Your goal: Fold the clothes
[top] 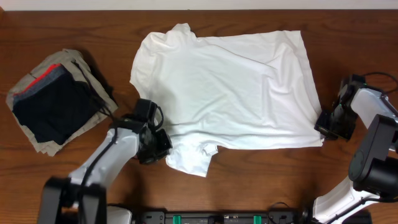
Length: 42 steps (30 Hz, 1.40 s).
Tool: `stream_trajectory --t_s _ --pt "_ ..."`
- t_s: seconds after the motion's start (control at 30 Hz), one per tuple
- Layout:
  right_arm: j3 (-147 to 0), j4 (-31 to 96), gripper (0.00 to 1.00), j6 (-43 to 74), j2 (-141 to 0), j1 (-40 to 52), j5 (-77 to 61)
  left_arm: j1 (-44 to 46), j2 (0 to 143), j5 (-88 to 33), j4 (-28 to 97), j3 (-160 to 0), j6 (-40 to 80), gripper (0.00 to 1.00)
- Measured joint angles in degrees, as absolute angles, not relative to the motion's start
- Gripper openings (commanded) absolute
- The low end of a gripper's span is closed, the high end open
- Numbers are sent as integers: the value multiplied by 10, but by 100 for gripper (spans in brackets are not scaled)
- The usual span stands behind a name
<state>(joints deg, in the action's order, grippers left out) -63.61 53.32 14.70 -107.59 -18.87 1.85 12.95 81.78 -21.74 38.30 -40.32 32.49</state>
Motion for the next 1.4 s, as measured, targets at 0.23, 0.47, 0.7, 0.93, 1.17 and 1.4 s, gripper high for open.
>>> stream_trajectory --t_s 0.23,0.47,0.7,0.93,1.17,1.4 --pt "-622 528 1 130 -1037 -193 -28 130 654 -226 387 -420 295 6" --pt "-622 546 1 128 -919 -193 -43 130 536 -208 406 -421 288 6" --pt "-622 565 1 128 -853 -193 -46 130 491 -139 437 -421 284 6" --pt "-622 609 1 141 -811 -193 -32 130 491 -104 438 -421 284 6" --pt "-622 630 1 159 -805 -193 -17 106 482 -87 437 -421 284 6" --pt "-621 564 1 170 -805 -193 -22 75 485 -53 349 -421 284 6"
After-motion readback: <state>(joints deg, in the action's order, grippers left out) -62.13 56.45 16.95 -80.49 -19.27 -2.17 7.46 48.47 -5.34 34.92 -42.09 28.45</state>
